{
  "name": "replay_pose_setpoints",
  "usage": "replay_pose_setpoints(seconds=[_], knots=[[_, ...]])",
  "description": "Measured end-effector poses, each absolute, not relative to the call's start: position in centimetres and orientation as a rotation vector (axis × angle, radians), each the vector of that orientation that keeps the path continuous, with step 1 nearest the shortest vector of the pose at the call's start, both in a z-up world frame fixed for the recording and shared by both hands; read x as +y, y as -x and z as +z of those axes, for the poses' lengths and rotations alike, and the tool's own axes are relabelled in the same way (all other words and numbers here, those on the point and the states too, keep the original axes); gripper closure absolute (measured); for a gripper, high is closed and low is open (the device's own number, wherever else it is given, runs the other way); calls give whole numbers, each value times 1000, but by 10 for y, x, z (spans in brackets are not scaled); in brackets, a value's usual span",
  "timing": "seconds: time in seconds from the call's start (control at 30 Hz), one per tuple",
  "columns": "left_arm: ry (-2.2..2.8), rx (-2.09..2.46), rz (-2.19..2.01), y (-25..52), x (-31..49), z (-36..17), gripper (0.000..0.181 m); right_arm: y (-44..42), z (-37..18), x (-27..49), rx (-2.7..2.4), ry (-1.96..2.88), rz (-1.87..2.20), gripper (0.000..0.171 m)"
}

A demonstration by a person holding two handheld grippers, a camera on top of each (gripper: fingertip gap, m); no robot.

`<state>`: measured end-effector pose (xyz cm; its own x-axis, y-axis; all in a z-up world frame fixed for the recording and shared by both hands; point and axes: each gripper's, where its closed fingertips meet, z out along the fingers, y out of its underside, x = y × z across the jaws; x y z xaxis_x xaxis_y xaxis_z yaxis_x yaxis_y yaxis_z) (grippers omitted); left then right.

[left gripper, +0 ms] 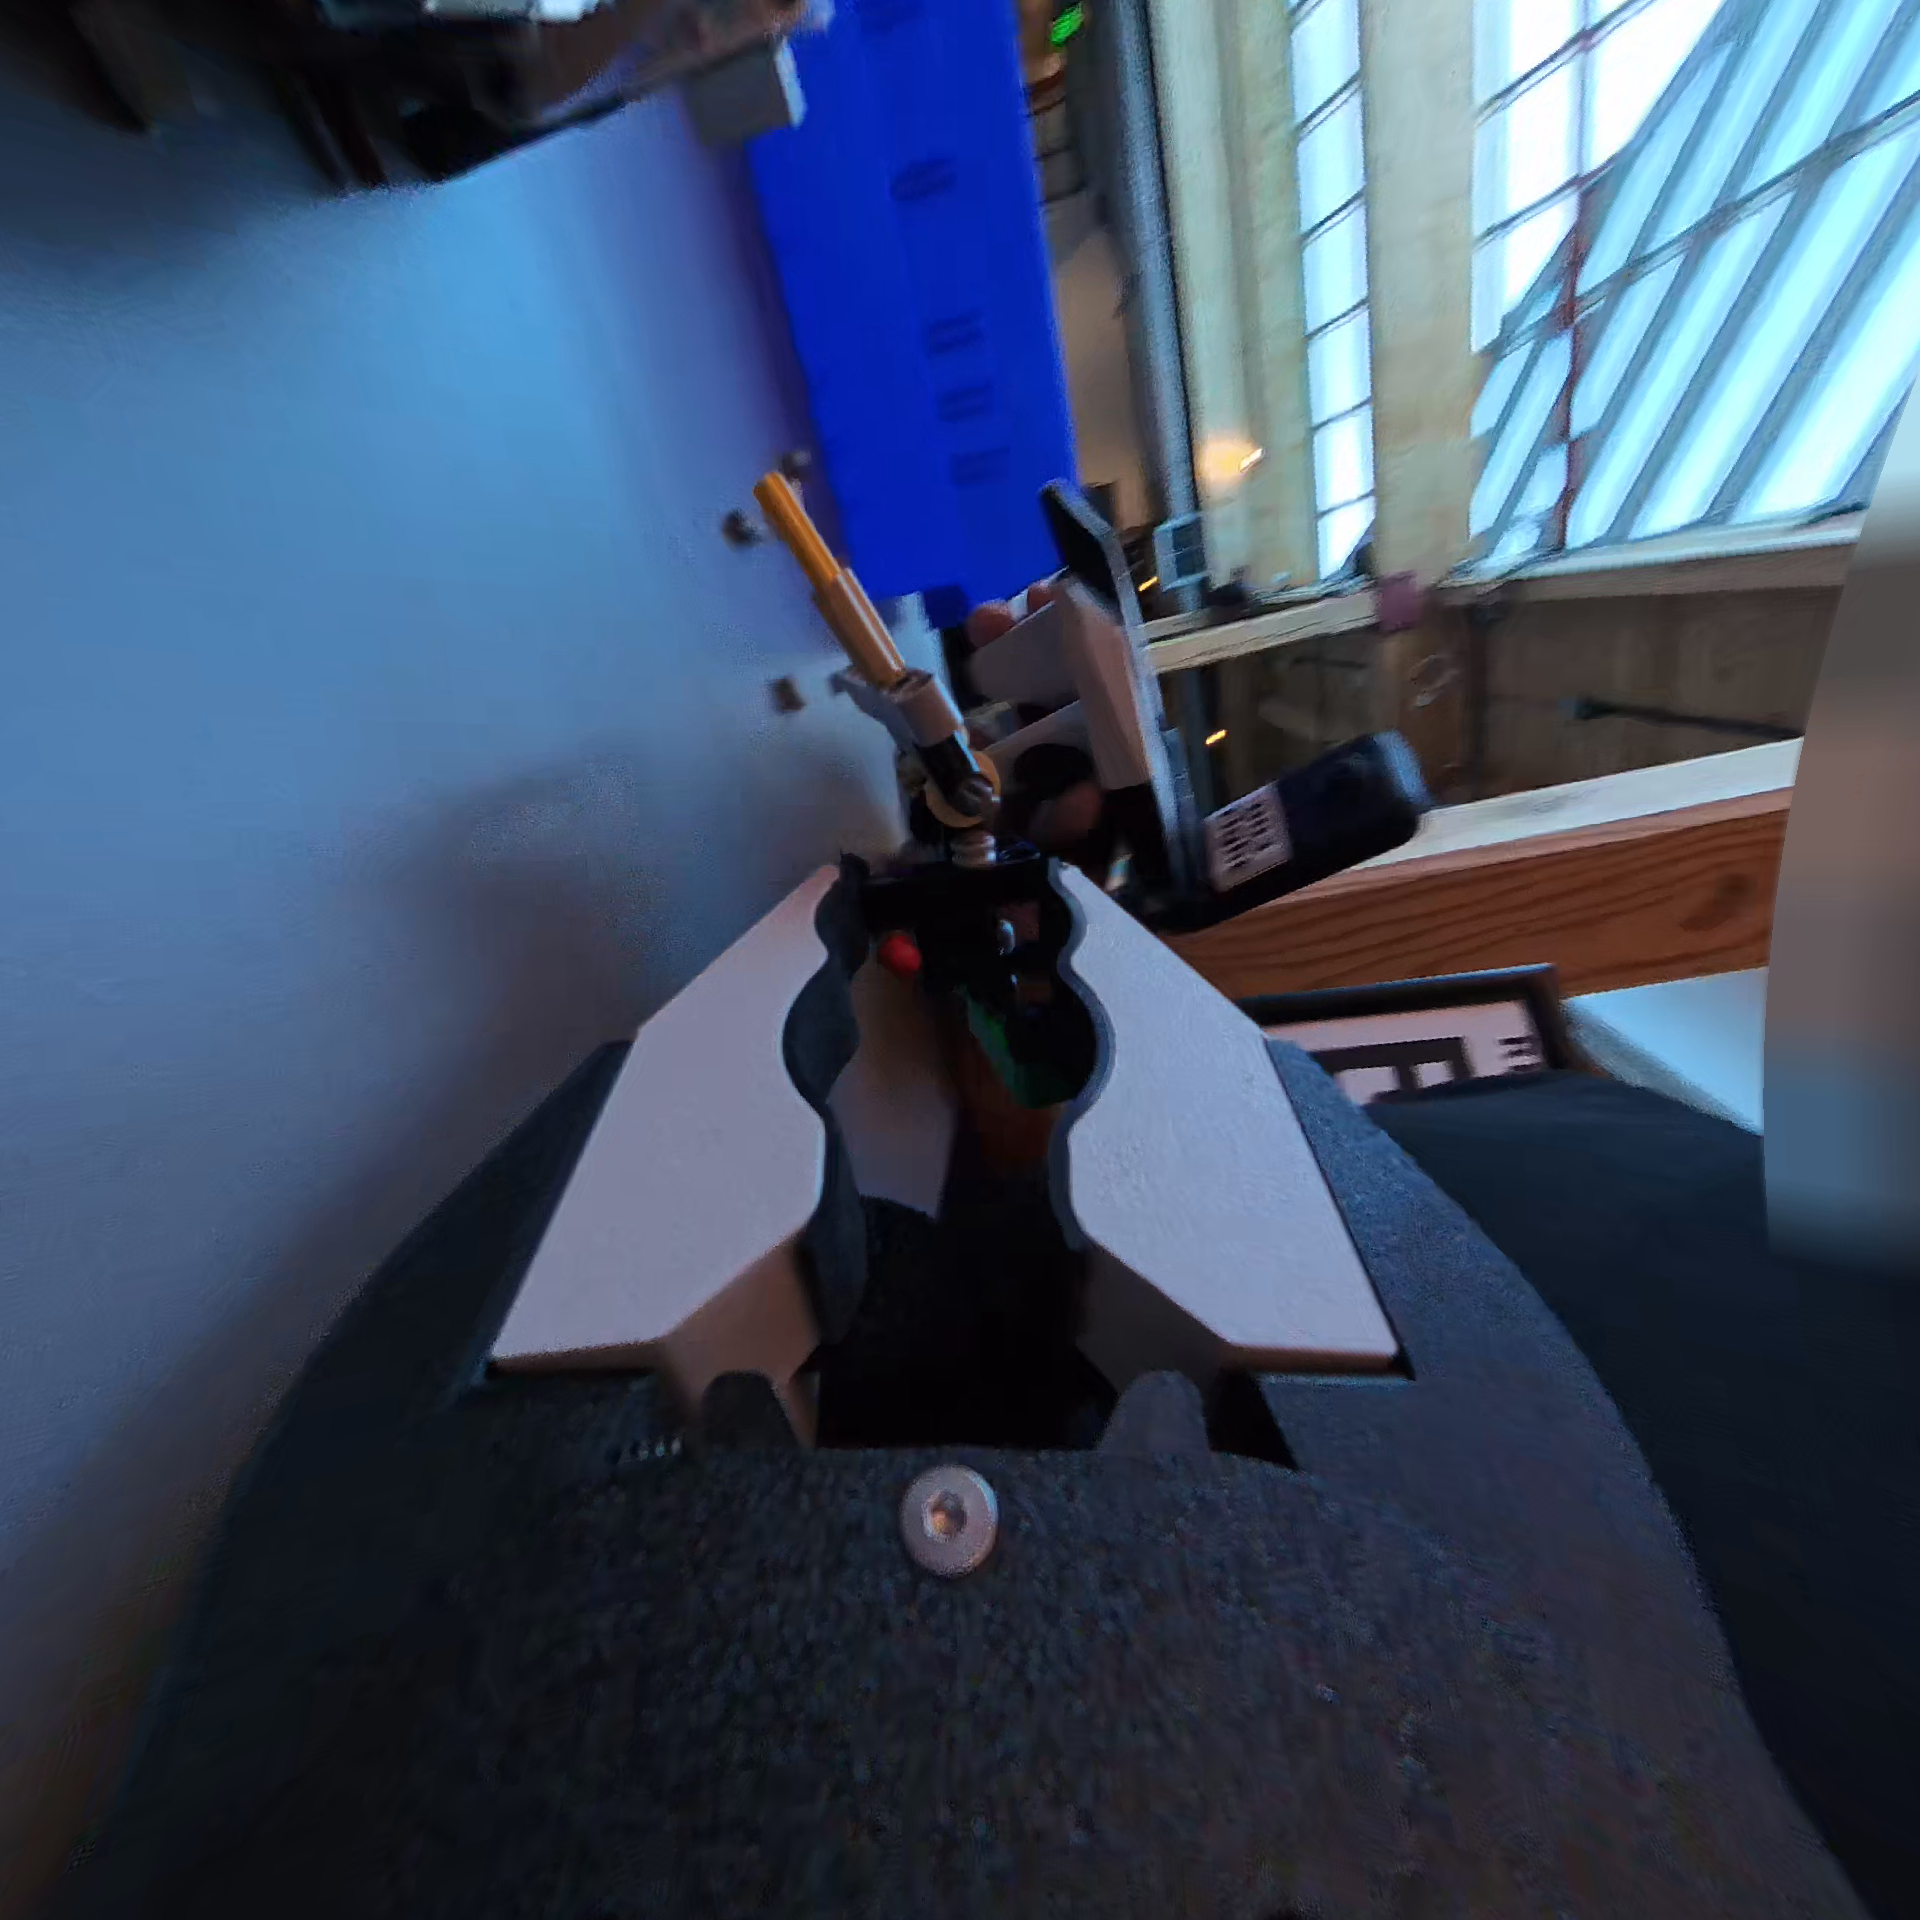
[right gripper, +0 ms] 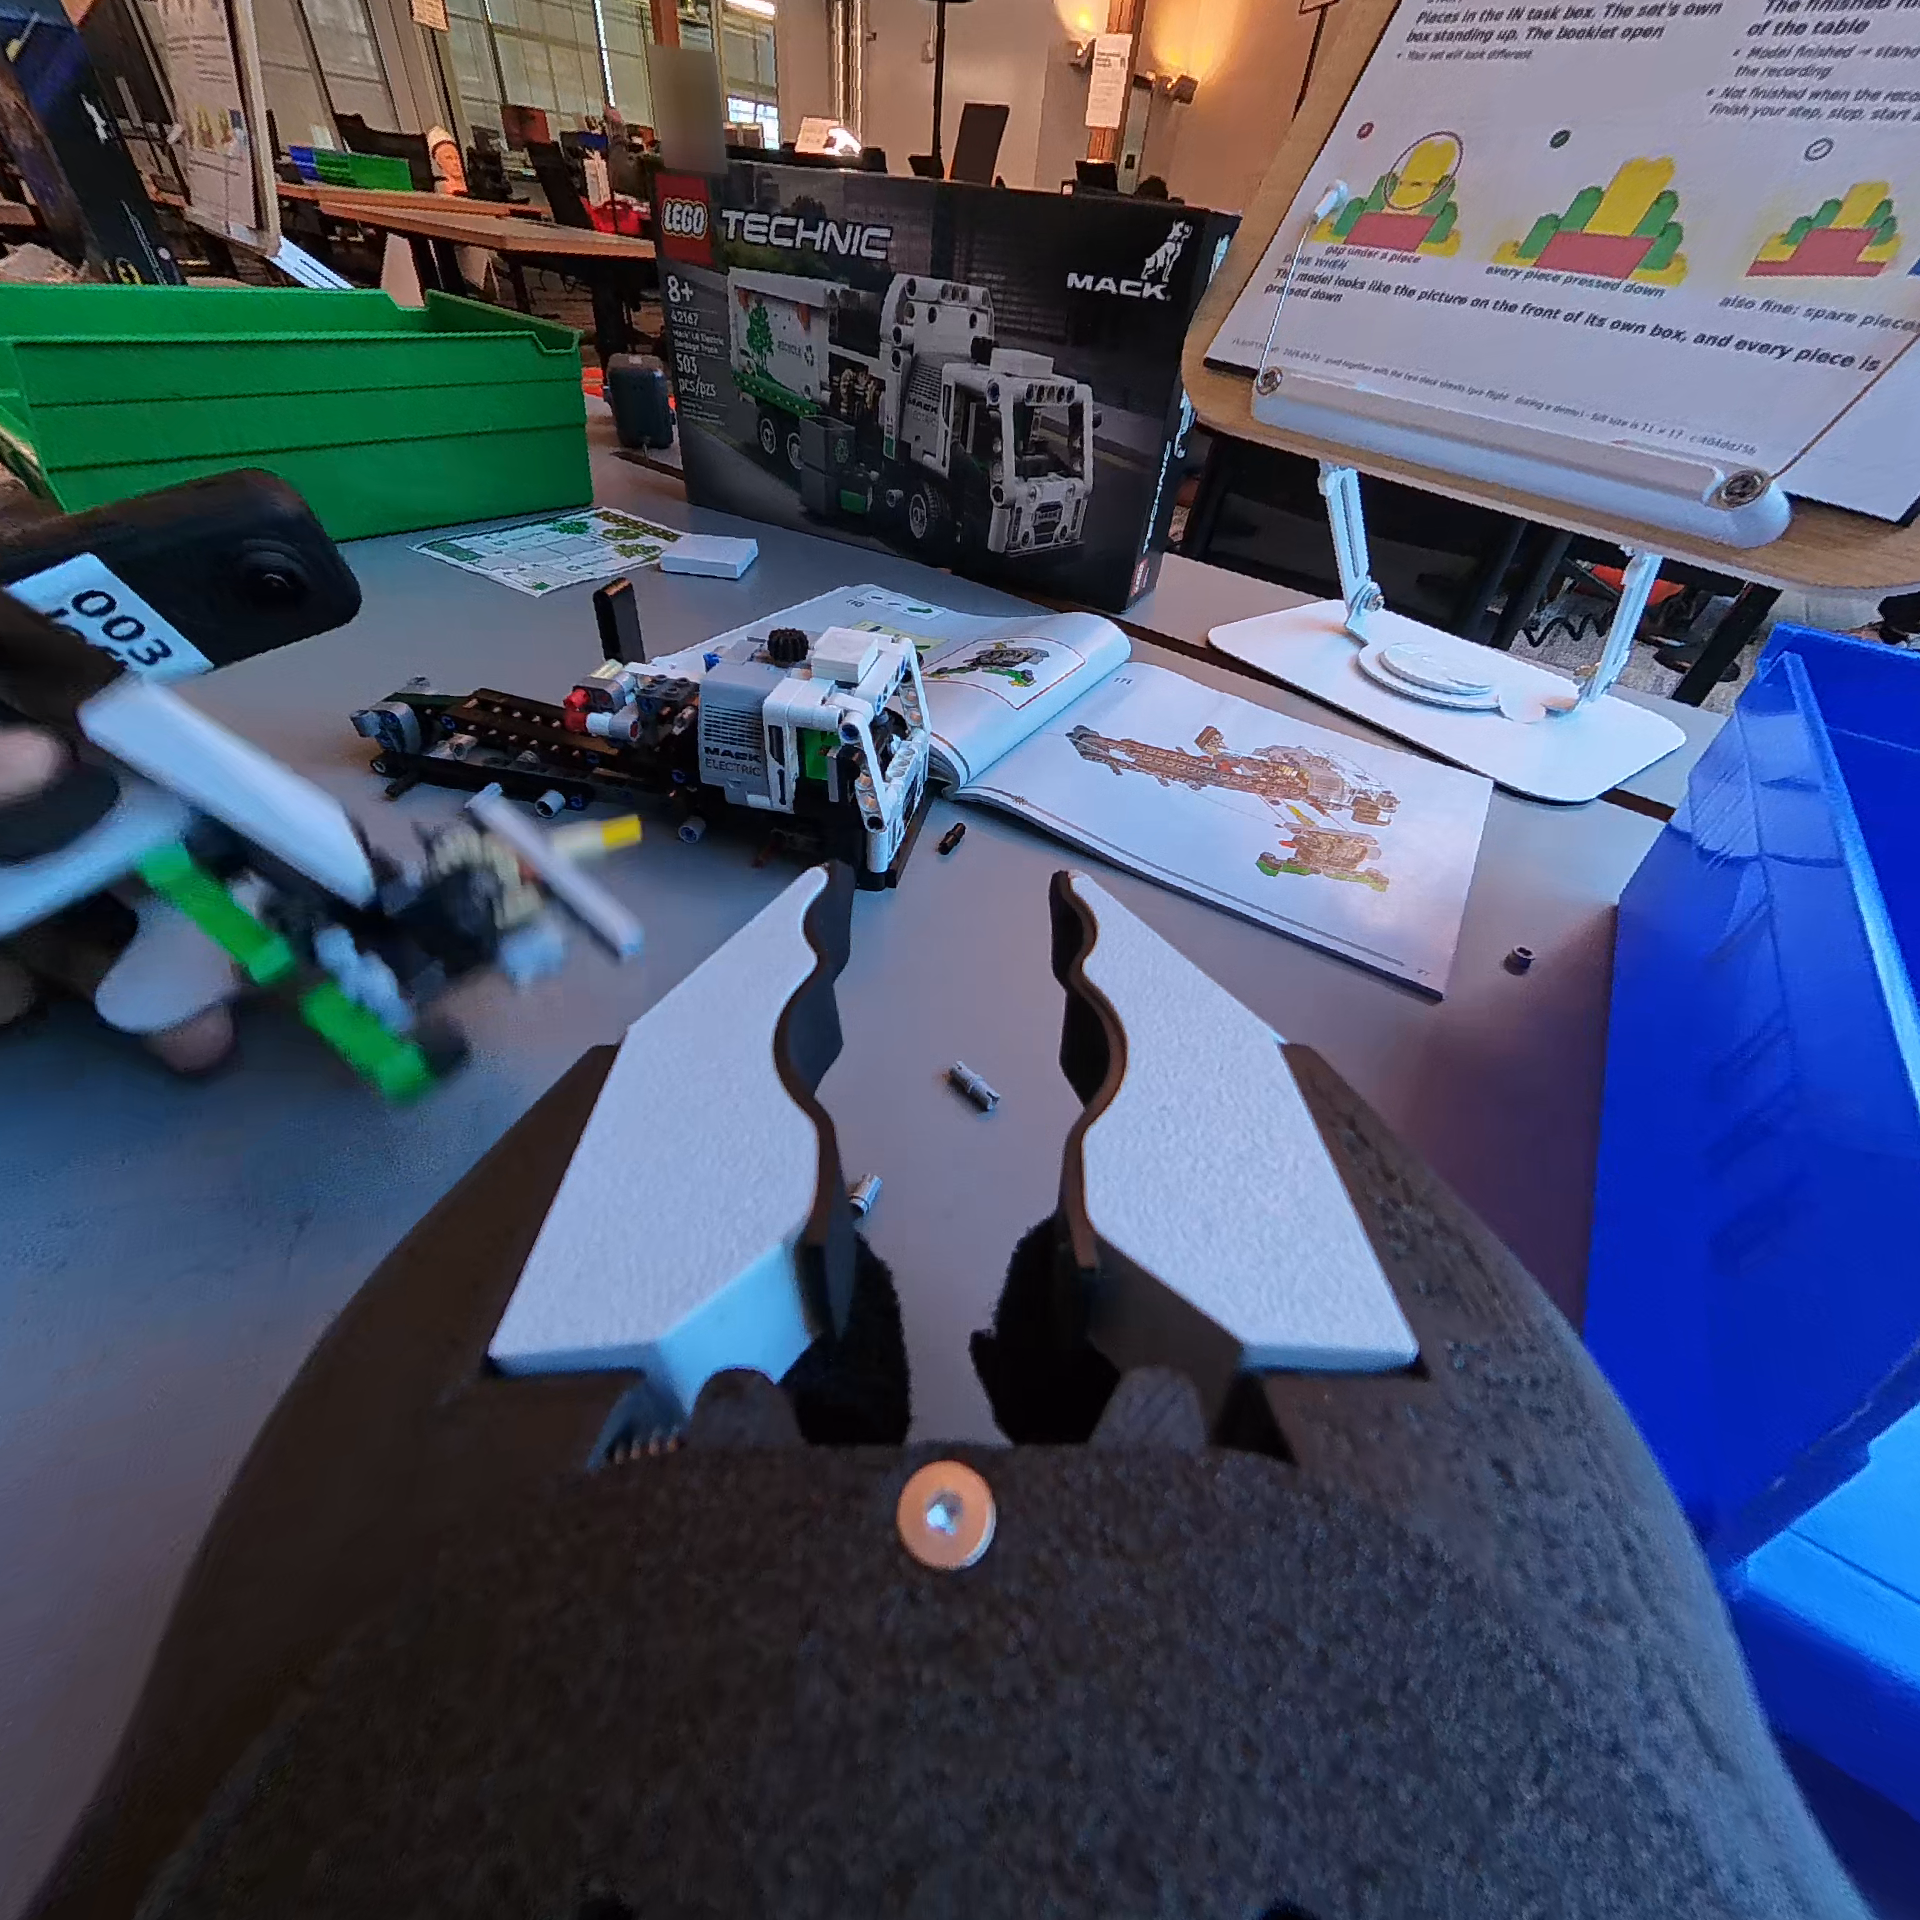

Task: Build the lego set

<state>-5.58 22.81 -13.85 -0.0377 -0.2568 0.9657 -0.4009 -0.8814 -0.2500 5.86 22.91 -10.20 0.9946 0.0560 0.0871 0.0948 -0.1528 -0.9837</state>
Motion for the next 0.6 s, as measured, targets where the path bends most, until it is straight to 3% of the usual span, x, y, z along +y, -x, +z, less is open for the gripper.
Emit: replay_pose_setpoints(seconds=[0.23, 0.6], knots=[[-1941, -359, 2299, 58, 259, -112, 151, -60, -102, 230, -103, 1726, -24, 133], [-2120, -237, 2338, 63, 304, -121, 151, -45, -99, 244, -204, 1737, -42, 134]])
